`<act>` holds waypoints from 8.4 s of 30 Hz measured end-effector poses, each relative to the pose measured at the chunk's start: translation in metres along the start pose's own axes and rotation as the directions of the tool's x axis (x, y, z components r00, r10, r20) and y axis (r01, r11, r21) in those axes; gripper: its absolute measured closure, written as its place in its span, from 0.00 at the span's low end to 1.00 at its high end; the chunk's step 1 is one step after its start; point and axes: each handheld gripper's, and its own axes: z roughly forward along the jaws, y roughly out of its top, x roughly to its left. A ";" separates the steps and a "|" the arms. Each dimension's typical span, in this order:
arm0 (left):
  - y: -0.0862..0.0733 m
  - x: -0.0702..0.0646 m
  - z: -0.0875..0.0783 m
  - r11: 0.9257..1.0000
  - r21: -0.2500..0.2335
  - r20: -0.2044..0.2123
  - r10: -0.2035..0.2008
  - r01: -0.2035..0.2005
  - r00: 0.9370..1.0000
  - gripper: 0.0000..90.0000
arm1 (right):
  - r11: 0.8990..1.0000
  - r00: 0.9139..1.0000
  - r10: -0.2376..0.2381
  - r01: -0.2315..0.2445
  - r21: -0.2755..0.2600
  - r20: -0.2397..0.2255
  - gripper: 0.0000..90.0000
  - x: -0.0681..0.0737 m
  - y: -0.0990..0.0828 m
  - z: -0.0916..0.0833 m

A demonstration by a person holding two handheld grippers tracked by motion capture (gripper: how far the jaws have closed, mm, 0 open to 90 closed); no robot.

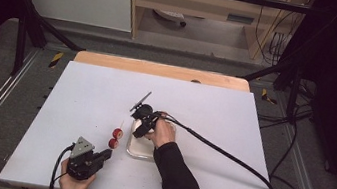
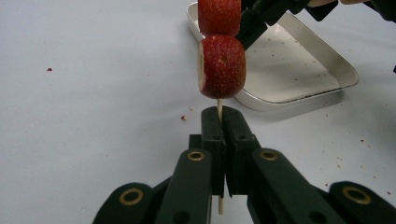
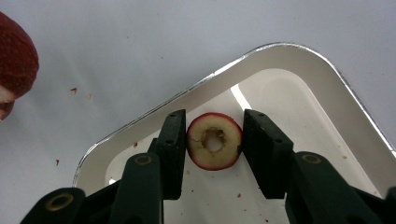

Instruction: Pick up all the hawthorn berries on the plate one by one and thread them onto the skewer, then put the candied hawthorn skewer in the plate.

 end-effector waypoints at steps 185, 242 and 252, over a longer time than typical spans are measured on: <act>0.091 -0.053 0.057 0.965 0.167 0.056 0.196 -0.202 0.979 0.98 | 0.843 0.965 0.253 -0.187 -0.505 0.064 0.01 -0.040 -0.252 -0.087; 0.087 -0.030 0.052 0.864 0.273 0.135 0.401 -0.423 0.906 0.11 | 0.836 0.960 0.275 -0.209 -0.507 0.059 0.01 -0.042 -0.269 -0.089; 0.056 0.018 0.017 0.919 0.212 0.106 0.315 -0.331 0.943 0.10 | 0.842 0.961 0.273 -0.210 -0.497 0.056 0.01 -0.042 -0.270 -0.088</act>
